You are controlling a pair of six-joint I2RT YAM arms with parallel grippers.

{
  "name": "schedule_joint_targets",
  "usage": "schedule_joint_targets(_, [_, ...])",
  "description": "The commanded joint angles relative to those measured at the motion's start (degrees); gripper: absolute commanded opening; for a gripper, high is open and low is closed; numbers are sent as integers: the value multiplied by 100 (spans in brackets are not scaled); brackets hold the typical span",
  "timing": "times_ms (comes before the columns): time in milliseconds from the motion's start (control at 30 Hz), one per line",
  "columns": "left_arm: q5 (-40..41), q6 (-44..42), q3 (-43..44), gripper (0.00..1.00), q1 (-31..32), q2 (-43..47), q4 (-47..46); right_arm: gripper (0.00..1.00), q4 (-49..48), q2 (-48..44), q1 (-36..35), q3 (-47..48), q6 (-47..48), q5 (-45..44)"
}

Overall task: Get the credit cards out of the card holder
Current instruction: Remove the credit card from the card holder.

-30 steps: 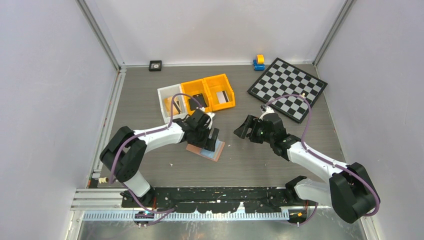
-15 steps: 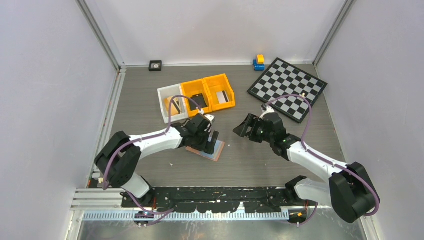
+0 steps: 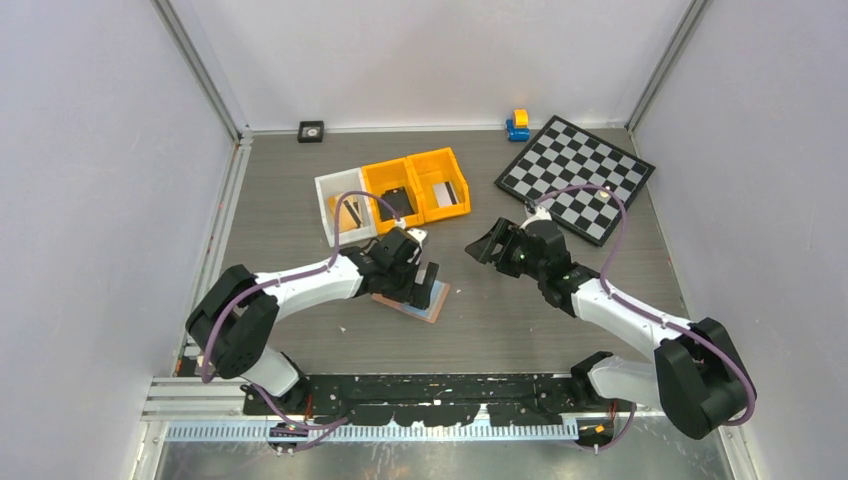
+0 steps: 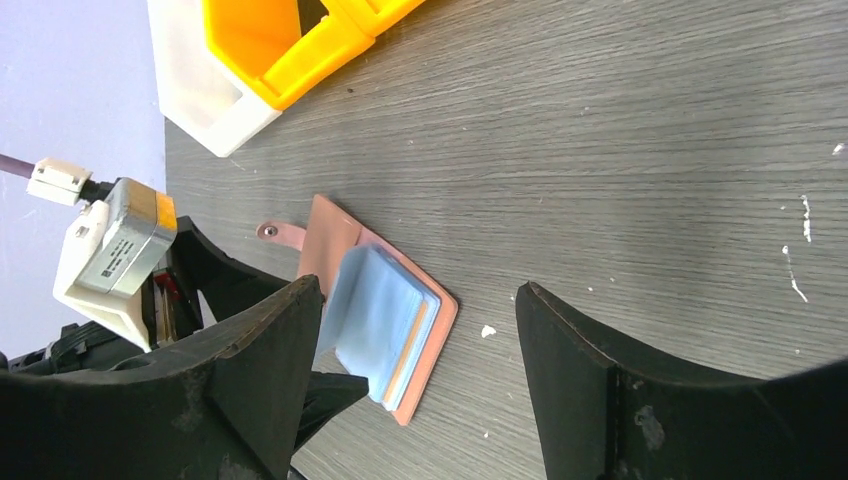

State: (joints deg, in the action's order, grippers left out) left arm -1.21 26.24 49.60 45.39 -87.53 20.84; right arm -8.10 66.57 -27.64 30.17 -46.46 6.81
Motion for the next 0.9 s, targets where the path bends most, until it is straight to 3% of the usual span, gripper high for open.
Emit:
schedule_joint_targets(0, [18, -153, -30, 96, 95, 6, -157, 75, -300, 137, -31, 103, 55, -84])
schedule_joint_targets(300, [497, -199, 289, 92, 365, -383, 187, 74, -293, 336, -31, 173, 53, -3])
schedule_joint_targets(533, [483, -219, 465, 83, 366, -771, 325, 73, -289, 313, -31, 164, 56, 15])
schedule_joint_targets(667, [776, -166, 514, 68, 349, -881, 483, 73, -289, 277, -26, 142, 66, 0])
schedule_joint_targets(867, [570, -133, 474, 50, 244, -916, 442, 73, -378, 293, -30, 97, 49, 158])
